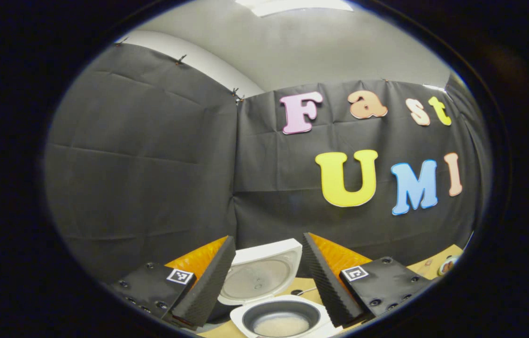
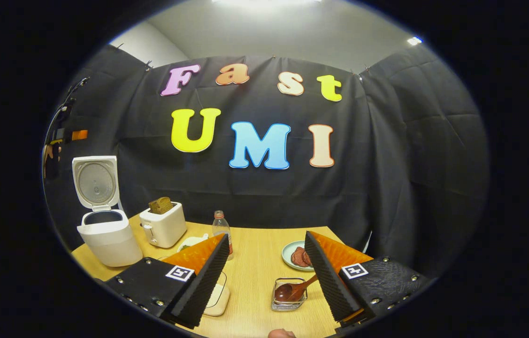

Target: Close the left gripper, press the button to open the rice cooker; take a wooden spoon from the chopstick holder with the right hand, scoop a spoonful of rice and pour it into the rice cooker, then put the wooden spoon back into the chopstick holder.

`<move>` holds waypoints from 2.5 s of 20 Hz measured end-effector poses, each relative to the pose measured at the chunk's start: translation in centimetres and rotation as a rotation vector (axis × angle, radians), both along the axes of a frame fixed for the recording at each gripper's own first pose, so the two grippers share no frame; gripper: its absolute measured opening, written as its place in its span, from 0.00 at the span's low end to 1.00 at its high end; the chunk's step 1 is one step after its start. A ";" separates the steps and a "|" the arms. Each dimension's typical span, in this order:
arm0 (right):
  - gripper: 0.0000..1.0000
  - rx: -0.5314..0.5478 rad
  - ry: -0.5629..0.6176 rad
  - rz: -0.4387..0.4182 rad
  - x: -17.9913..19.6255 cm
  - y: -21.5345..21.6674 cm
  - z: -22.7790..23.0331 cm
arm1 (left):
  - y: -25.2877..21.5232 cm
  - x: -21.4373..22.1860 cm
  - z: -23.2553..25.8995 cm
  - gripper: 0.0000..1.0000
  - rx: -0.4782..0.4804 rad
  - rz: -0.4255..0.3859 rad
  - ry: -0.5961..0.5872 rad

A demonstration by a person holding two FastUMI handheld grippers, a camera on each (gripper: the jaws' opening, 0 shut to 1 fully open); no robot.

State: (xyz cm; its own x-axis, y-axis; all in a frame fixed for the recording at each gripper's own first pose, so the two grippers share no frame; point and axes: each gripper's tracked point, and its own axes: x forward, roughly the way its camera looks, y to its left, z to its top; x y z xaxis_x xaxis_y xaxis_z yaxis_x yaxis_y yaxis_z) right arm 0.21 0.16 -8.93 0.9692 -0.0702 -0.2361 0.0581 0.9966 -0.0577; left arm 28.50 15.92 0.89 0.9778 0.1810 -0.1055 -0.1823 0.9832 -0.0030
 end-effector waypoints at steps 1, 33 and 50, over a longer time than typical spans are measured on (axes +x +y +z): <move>0.98 0.002 -0.002 -0.004 -0.2 0.8 0.0 | 0.8 1.1 -0.6 0.94 0.003 0.005 0.010; 0.96 -0.048 0.029 -0.026 -1.9 0.1 -1.8 | 0.4 8.8 -12.7 0.97 -0.160 -0.002 0.304; 0.96 -0.080 0.044 0.068 -1.4 -4.1 -2.1 | -8.5 -0.1 -19.0 0.97 -0.173 -0.003 0.397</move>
State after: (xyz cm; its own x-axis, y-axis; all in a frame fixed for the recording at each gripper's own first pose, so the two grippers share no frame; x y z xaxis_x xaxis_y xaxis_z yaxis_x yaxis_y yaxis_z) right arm -1.18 -3.94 -10.99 0.9612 -0.0250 -0.2746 -0.0138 0.9903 -0.1384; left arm 28.43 7.44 -18.14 0.8557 0.1248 -0.5022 -0.1995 0.9750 -0.0976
